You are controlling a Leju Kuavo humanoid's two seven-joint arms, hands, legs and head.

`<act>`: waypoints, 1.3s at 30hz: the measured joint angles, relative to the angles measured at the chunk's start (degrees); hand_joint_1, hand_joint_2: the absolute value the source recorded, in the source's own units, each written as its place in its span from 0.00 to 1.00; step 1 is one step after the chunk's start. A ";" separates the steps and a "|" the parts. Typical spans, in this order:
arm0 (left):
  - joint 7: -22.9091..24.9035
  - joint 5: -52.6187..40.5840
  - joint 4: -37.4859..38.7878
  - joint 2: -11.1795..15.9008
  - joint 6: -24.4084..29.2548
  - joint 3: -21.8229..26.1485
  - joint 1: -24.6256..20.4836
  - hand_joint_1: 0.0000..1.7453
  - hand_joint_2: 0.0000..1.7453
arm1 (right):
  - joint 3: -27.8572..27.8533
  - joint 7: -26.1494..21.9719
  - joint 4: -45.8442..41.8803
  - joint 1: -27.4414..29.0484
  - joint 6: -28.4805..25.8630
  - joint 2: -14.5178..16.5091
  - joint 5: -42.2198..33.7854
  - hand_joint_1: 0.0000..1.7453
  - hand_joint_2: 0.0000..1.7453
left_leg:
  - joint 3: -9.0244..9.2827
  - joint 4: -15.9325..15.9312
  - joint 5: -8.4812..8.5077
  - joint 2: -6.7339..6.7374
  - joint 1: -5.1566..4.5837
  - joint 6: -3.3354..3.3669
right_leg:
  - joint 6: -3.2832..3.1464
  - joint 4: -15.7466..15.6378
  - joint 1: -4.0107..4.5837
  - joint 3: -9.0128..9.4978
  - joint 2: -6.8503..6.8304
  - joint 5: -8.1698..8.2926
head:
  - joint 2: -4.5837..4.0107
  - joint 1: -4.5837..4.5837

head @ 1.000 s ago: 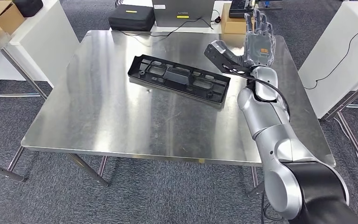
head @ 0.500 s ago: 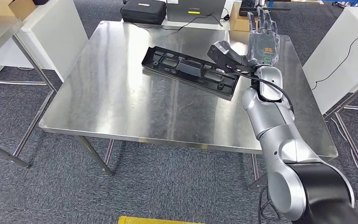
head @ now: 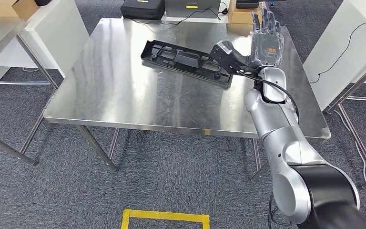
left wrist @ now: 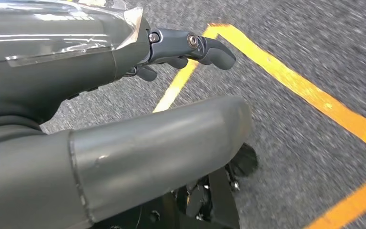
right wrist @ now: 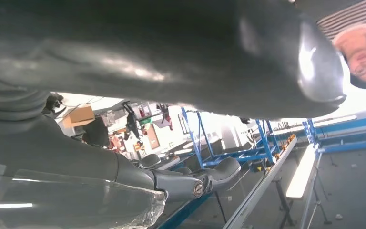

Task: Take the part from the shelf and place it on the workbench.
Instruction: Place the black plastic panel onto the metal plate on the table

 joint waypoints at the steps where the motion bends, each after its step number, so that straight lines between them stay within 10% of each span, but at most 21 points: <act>1: 0.00 0.01 -0.01 0.01 0.00 0.00 -0.03 0.00 0.00 | 0.00 0.00 -0.01 0.01 -0.01 -0.01 0.00 0.00 0.00 | 2.67 -3.27 1.14 -0.01 0.22 -0.21 | 0.41 0.38 -0.13 -0.71 0.00 0.37 | 0.00 -0.01; 4: -0.01 -0.01 -0.07 -0.04 -0.03 0.00 -0.15 0.00 0.00 | 0.00 0.00 -0.09 -0.10 -0.06 -0.05 -0.01 0.00 0.00 | 8.79 -12.18 0.39 -0.40 0.02 0.09 | 1.73 1.11 -0.13 -2.01 0.00 1.40 | 0.00 -0.13; 7: -0.01 -0.01 -0.08 -0.06 -0.06 0.00 -0.15 0.00 0.00 | 0.03 0.00 -0.07 -0.14 -0.07 -0.10 -0.01 0.00 0.00 | 8.21 -13.07 1.06 -0.49 -0.51 1.93 | 3.01 0.85 -0.26 -2.48 0.00 2.49 | 0.00 -0.03; 9: -0.02 -0.07 -0.10 -0.07 -0.16 0.00 -0.18 0.00 0.00 | 0.04 0.00 -0.03 -0.04 -0.09 -0.32 -0.02 0.00 0.00 | 7.01 -13.32 2.46 -0.22 -0.55 3.37 | 2.82 3.19 -0.39 -4.01 0.05 0.09 | 0.01 0.21; 12: -0.03 -0.20 -0.14 -0.06 -0.43 -0.01 -0.19 0.00 0.00 | 0.04 0.00 0.07 0.19 -0.19 -0.62 -0.02 0.00 0.00 | 4.48 -13.32 4.53 -0.06 -0.92 4.36 | 1.98 14.57 -0.19 -7.42 0.07 -7.21 | 0.01 0.79; 14: -0.03 -0.25 -0.15 -0.05 -0.61 -0.02 -0.19 0.00 0.00 | 0.03 -0.13 0.22 0.62 -0.24 -0.74 -0.05 0.00 0.00 | 2.84 -13.29 5.82 -0.03 -1.31 4.56 | 2.33 18.84 0.08 -7.17 0.08 -8.18 | 0.00 0.84; 16: -0.03 -0.28 -0.16 -0.04 -0.91 -0.03 -0.19 0.00 0.00 | 0.04 -0.52 0.31 0.95 -0.31 -0.78 -0.20 0.00 0.00 | 1.34 -13.27 7.13 -0.04 -1.73 4.60 | 2.42 14.77 0.61 -2.72 0.10 -6.44 | 0.00 0.85; 20: -0.01 -0.29 -0.31 -0.26 -1.07 -0.07 -0.20 0.00 0.00 | 0.37 -2.33 -0.48 1.58 -0.70 -0.32 -1.83 0.00 0.00 | -0.01 -13.58 9.51 0.06 -1.97 3.84 | 0.31 0.87 1.97 7.01 -0.01 -7.28 | 0.01 0.72; 23: 0.00 0.25 -0.30 -0.34 -0.84 -0.07 -0.14 0.00 0.00 | 1.74 -3.51 -3.32 4.54 -0.90 0.42 -4.17 0.00 0.00 | -0.33 -13.91 9.72 -0.09 -1.66 2.77 | -0.62 -0.81 1.65 6.75 -0.11 -5.60 | 0.01 0.94; 27: -0.13 0.97 -0.28 -0.31 -0.09 -0.03 -0.05 0.00 0.00 | 5.83 -3.73 -11.53 12.74 -0.33 1.22 -6.69 0.00 0.00 | -2.81 -3.43 -0.46 -0.17 -1.09 1.14 | -1.29 -1.40 0.88 4.54 -0.36 -2.57 | 0.00 0.26; 29: -0.25 1.29 -0.28 -0.18 0.12 0.03 -0.01 0.00 0.00 | 8.19 -3.58 -16.29 17.71 -0.05 1.09 -7.74 0.00 0.00 | -2.76 1.59 -1.32 -0.05 -0.51 0.43 | -0.84 -1.15 0.64 2.89 -0.51 -1.43 | 0.01 0.13; 33: -0.46 1.56 -0.31 -0.09 0.14 0.09 -0.04 0.00 0.00 | 11.58 -3.24 -24.22 24.62 0.02 0.51 -8.78 0.00 0.00 | 6.15 -7.46 1.55 -0.21 0.35 -0.83 | 0.64 0.61 -0.10 -0.76 -0.61 0.17 | 0.00 -0.05; 35: -0.51 1.56 -0.33 -0.10 0.14 0.09 -0.07 0.00 0.00 | 12.42 -3.11 -26.67 25.81 0.12 0.22 -9.04 0.00 0.00 | 8.95 -12.22 -0.08 -0.46 0.04 -0.45 | 1.63 1.17 0.01 -1.80 -0.56 0.99 | 0.01 -0.18; 39: -0.77 2.06 -0.32 -0.10 0.36 0.27 0.04 0.00 0.00 | 13.76 -3.56 -30.46 29.25 1.03 -0.93 -10.29 0.00 0.00 | 7.64 -12.94 1.33 -0.21 -0.28 2.40 | 2.74 2.43 -0.29 -3.16 -0.42 0.42 | 0.01 0.09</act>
